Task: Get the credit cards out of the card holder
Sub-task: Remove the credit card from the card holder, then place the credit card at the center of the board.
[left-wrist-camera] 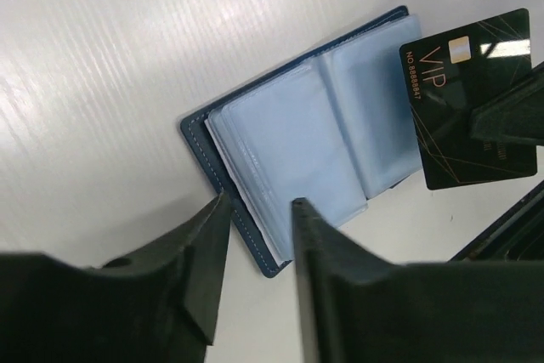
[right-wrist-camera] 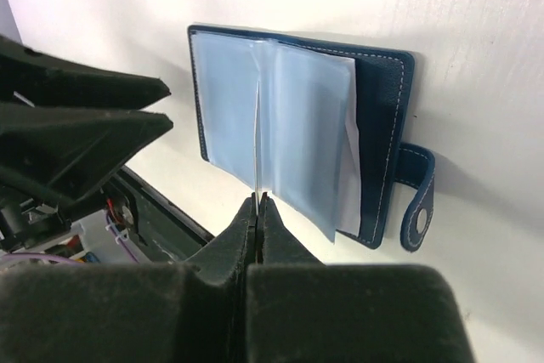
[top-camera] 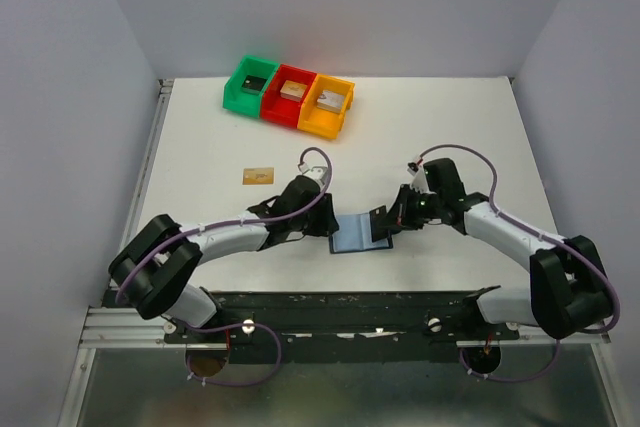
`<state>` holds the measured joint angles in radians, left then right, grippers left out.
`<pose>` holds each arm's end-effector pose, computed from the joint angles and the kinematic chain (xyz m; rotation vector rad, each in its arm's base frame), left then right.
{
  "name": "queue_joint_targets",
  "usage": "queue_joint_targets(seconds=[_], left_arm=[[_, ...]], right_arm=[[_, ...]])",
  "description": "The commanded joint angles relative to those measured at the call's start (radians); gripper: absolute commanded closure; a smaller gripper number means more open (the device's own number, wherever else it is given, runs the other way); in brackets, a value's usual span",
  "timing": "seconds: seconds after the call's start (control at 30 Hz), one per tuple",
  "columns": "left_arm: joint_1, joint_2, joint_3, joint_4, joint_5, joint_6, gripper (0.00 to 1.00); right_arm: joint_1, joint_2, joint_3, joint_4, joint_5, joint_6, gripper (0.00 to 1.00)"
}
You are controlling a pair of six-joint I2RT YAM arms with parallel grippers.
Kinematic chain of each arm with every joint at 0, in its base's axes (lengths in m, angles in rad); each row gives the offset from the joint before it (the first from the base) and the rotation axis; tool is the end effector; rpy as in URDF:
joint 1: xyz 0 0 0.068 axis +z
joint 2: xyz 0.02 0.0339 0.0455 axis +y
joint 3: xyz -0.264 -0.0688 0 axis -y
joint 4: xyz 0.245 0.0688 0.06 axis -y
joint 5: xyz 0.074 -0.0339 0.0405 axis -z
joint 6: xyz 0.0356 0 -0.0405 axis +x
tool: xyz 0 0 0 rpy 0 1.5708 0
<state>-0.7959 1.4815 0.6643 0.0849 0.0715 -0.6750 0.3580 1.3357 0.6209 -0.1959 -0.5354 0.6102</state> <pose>0.2006 -0.2085 0.1656 0.1868 2.4410 -0.7968 0.2250 0.1036 0.1723 0.0848 2.6164 1.0483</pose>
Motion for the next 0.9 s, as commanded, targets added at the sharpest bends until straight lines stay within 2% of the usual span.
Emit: queue_joint_targets(seconds=[0.0, 0.1, 0.2, 0.27, 0.4, 0.47, 0.63, 0.73, 0.87], left_arm=[[-0.006, -0.095, 0.052, -0.036, -0.015, 0.038, 0.43], [-0.005, -0.182, 0.051, -0.039, -0.012, 0.055, 0.28], [0.009, -0.304, 0.038, -0.036, 0.030, 0.109, 0.27], [0.041, -0.406, -0.004, -0.013, 0.066, 0.109, 0.22], [0.161, -0.581, -0.091, 0.133, 0.363, 0.094, 0.21], [0.205, -0.634, -0.072, 0.101, 0.471, 0.135, 0.20], [0.268, -0.685, -0.026, 0.010, 0.709, 0.215, 0.18], [0.268, -0.673, -0.019, -0.014, 0.752, 0.222, 0.20], [0.268, -0.626, -0.011, -0.040, 0.827, 0.236, 0.23]], right_arm=[[-0.005, -0.082, 0.060, -0.114, 0.042, -0.087, 1.00], [-0.002, -0.112, 0.098, -0.117, -0.101, -0.145, 1.00], [0.045, -0.142, 0.158, -0.152, -0.178, -0.196, 1.00], [0.094, -0.159, 0.212, -0.203, -0.193, -0.249, 1.00], [0.153, -0.133, 0.269, -0.217, -0.320, -0.290, 1.00], [0.174, -0.093, 0.301, -0.255, -0.314, -0.323, 1.00], [0.254, -0.029, 0.353, -0.298, -0.405, -0.394, 1.00], [0.308, 0.005, 0.411, -0.405, -0.387, -0.463, 1.00], [0.349, 0.013, 0.447, -0.453, -0.380, -0.489, 1.00]])
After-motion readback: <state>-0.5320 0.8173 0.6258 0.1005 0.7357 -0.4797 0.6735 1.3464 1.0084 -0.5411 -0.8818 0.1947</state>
